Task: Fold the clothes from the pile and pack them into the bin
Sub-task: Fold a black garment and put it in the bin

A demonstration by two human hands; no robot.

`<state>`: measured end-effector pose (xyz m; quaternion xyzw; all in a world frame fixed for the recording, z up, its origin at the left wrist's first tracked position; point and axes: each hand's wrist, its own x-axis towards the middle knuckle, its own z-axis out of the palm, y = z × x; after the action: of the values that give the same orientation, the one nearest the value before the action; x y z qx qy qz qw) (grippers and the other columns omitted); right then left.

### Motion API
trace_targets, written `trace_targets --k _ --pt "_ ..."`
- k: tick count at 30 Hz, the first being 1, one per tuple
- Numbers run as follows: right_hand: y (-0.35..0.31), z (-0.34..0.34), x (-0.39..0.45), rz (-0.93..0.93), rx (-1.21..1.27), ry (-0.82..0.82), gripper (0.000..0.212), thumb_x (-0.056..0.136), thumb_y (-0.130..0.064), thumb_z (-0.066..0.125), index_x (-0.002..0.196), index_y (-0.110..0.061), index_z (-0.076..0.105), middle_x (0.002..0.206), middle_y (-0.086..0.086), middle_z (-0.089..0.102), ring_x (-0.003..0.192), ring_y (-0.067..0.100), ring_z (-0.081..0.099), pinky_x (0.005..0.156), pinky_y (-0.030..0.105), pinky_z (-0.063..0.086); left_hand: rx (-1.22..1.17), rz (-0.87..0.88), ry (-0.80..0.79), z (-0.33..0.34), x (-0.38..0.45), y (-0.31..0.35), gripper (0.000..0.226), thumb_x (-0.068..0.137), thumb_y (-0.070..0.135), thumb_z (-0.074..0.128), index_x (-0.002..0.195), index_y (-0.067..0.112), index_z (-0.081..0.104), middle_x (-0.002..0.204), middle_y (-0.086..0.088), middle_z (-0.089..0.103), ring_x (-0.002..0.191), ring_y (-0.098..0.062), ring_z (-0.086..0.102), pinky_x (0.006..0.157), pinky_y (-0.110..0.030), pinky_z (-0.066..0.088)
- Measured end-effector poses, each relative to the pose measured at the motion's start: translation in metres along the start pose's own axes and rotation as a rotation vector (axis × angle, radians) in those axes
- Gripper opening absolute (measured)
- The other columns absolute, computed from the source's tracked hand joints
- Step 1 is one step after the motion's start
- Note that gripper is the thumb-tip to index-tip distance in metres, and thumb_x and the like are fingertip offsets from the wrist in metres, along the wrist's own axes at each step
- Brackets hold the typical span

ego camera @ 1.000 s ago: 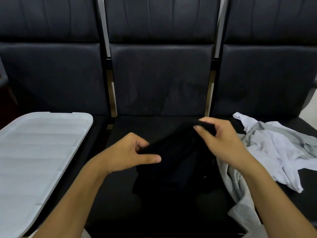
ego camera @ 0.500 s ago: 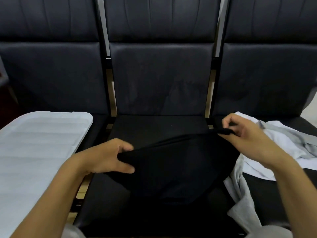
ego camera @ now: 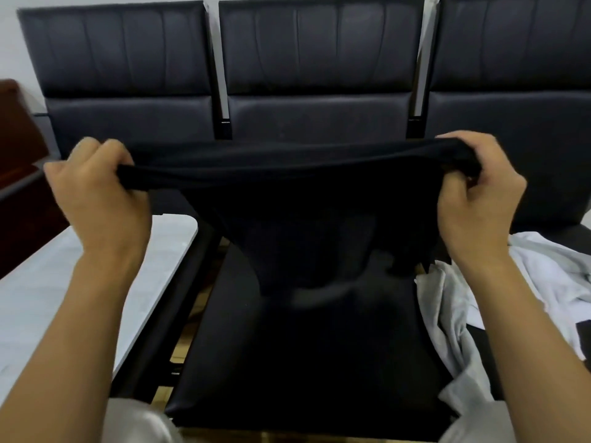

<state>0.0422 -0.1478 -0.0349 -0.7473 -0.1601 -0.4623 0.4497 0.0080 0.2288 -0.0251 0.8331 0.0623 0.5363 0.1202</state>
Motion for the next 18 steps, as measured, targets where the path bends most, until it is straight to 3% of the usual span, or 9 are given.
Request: trace_targets --k 2,4,6,7,9,11,12,14,18 --pt "-0.001 0.005 -0.012 0.028 0.040 -0.094 0.037 0.079 0.003 0.045 0.106 -0.010 0.067 0.089 -0.031 0.061 0.085 -0.013 0.057 0.080 0.010 0.043 0.068 0.015 -0.062 -0.008 -0.017 -0.011 0.029 0.059 -0.010 0.049 0.067 0.017 0.043 0.068 -0.009 0.041 0.066 -0.036 0.045 0.063 -0.039 0.026" --pt "0.009 0.009 -0.034 0.047 0.047 -0.279 0.026 0.085 -0.007 0.051 0.103 -0.018 0.067 0.084 -0.030 0.062 0.078 -0.013 0.058 0.075 0.009 0.045 0.226 0.001 -0.290 -0.009 -0.047 -0.024 0.026 0.061 -0.015 0.054 0.070 0.009 0.058 0.066 -0.011 0.048 0.066 -0.041 0.053 0.063 -0.036 0.026" --pt "0.026 0.005 -0.059 0.007 -0.032 -0.586 0.015 0.088 -0.010 0.061 0.091 -0.023 0.068 0.076 -0.026 0.061 0.074 -0.017 0.058 0.072 0.012 0.046 0.409 -0.083 -0.785 -0.013 -0.073 -0.041 0.035 0.075 -0.010 0.055 0.099 0.011 0.071 0.085 -0.016 0.064 0.079 -0.042 0.063 0.064 -0.038 0.041" --pt "0.034 0.002 -0.071 0.040 -0.091 -0.814 0.017 0.089 -0.011 0.064 0.082 -0.026 0.067 0.072 -0.021 0.060 0.071 -0.015 0.057 0.070 0.018 0.046 0.486 -0.149 -1.111 -0.015 -0.084 -0.049 0.039 0.083 -0.002 0.056 0.116 0.016 0.065 0.103 -0.015 0.065 0.086 -0.037 0.065 0.066 -0.037 0.046" --pt "0.043 -0.008 -0.093 0.322 -0.146 -1.395 0.018 0.093 -0.019 0.065 0.077 -0.026 0.065 0.071 -0.007 0.064 0.066 -0.004 0.058 0.067 0.025 0.048 0.550 -0.227 -1.720 -0.020 -0.099 -0.057 0.046 0.087 0.014 0.067 0.130 0.021 0.053 0.126 -0.008 0.057 0.086 -0.023 0.063 0.069 -0.029 0.050" --pt "0.049 -0.015 -0.113 0.781 -0.162 -1.858 0.008 0.096 -0.027 0.062 0.094 -0.021 0.067 0.088 0.001 0.071 0.079 0.004 0.065 0.075 0.026 0.054 0.564 -0.173 -2.034 -0.018 -0.111 -0.061 0.056 0.081 0.035 0.078 0.130 0.023 0.054 0.124 0.000 0.057 0.092 -0.015 0.058 0.079 -0.022 0.049" --pt "0.055 -0.018 -0.123 0.966 -0.165 -1.950 0.012 0.097 -0.031 0.060 0.101 -0.021 0.065 0.094 0.001 0.071 0.085 0.007 0.068 0.079 0.025 0.056 0.537 -0.168 -2.048 -0.013 -0.114 -0.061 0.056 0.080 0.042 0.077 0.129 0.025 0.055 0.119 0.003 0.056 0.096 -0.013 0.057 0.083 -0.021 0.048" --pt "0.069 -0.018 -0.132 1.063 -0.196 -1.924 0.017 0.099 -0.036 0.056 0.105 -0.021 0.061 0.096 0.001 0.071 0.088 0.010 0.070 0.079 0.023 0.056 0.433 -0.175 -1.917 0.003 -0.120 -0.061 0.043 0.086 0.048 0.069 0.122 0.031 0.053 0.115 0.007 0.052 0.103 -0.011 0.055 0.090 -0.020 0.044" --pt "0.116 -0.005 -0.131 0.858 -0.403 -1.442 0.025 0.097 -0.040 0.056 0.113 -0.021 0.062 0.095 0.000 0.065 0.093 0.020 0.068 0.072 0.020 0.050 0.264 -0.020 -1.753 0.064 -0.124 -0.028 0.026 0.092 0.048 0.059 0.112 0.032 0.055 0.105 0.006 0.054 0.099 -0.013 0.058 0.091 -0.026 0.046"
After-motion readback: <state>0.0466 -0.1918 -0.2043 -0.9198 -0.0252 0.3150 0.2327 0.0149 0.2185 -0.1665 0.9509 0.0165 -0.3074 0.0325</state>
